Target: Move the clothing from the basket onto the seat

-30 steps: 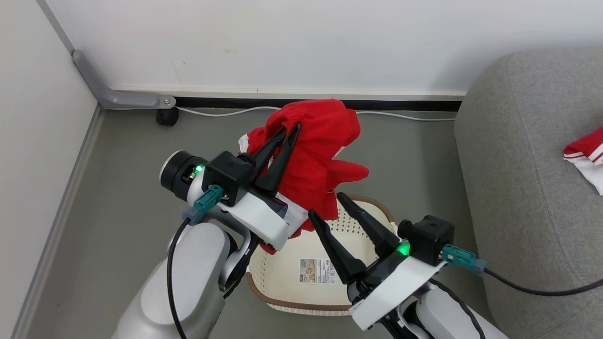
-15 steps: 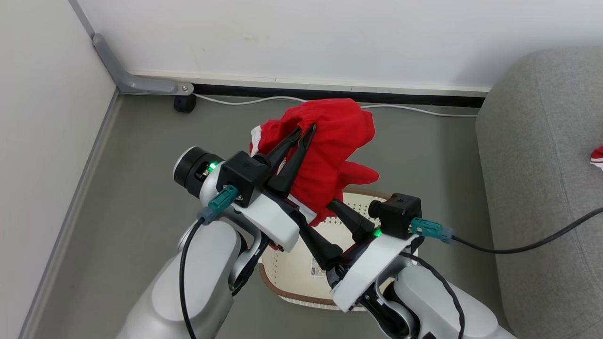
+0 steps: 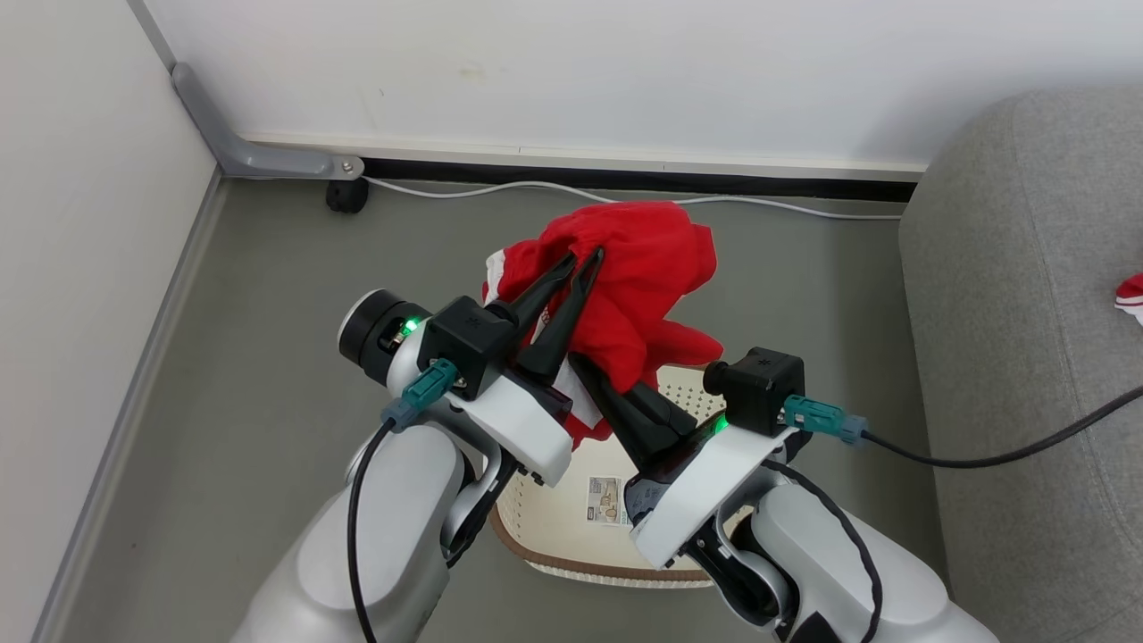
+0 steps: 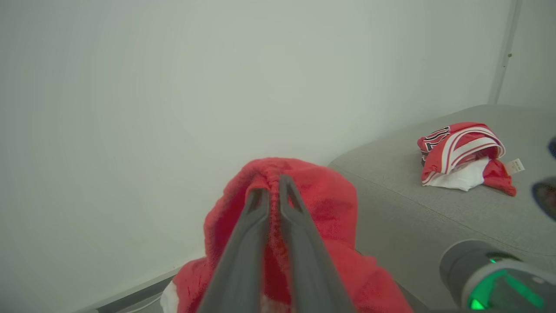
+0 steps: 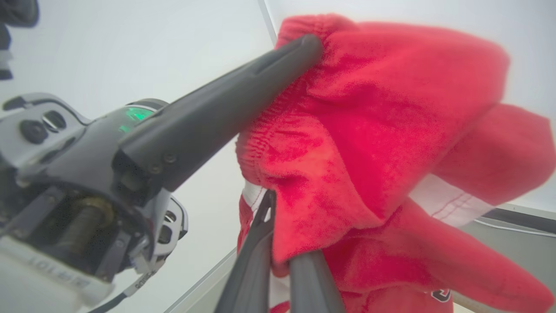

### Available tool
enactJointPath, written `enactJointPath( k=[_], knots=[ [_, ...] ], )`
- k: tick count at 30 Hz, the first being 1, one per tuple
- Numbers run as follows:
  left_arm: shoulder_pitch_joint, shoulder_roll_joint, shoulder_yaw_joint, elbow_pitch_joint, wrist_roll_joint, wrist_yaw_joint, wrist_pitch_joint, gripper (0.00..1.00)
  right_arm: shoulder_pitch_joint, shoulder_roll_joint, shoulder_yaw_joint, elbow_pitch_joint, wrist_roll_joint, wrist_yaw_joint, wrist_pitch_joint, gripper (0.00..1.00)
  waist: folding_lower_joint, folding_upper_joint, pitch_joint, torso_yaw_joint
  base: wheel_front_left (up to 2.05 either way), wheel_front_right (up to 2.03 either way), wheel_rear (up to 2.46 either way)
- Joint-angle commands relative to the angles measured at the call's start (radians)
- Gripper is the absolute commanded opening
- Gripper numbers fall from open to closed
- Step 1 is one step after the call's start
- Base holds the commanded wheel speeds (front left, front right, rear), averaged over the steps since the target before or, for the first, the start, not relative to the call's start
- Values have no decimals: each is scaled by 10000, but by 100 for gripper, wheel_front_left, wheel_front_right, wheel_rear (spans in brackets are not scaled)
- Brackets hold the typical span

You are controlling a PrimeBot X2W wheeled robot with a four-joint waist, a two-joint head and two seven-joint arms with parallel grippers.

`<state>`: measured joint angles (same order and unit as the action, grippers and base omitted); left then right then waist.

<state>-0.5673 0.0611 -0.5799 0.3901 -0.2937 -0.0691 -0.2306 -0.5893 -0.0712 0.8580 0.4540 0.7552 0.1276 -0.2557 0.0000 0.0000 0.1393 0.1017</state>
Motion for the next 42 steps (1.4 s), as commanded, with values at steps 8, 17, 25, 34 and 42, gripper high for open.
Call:
enactJointPath(
  k=[8, 17, 25, 34, 42],
  knots=[
    [-395, 210, 355, -1, -156, 42, -190, 100, 274, 209, -545, -507, -345, 31, -61, 0, 0, 0, 55, -270, 0, 0, 0],
    [-330, 328, 348, 152, -138, 11, -270, 100, 488, 204, -1744, -862, -1076, 31, -61, 0, 0, 0, 154, -843, 0, 0, 0],
    [-9, 477, 440, 244, -180, -11, -301, 100, 696, -42, -2589, -1320, -1614, 31, -61, 0, 0, 0, 4, -1805, 0, 0, 0],
    [529, 598, 537, 44, -191, -147, -309, 100, 784, -264, -3195, -1943, -1981, 31, -61, 0, 0, 0, -181, -3248, 0, 0, 0],
    [919, 552, 620, -115, -182, -247, -311, 100, 735, -411, -3340, -2336, -2051, 31, -61, 0, 0, 0, -322, -4492, 0, 0, 0]
  ],
)
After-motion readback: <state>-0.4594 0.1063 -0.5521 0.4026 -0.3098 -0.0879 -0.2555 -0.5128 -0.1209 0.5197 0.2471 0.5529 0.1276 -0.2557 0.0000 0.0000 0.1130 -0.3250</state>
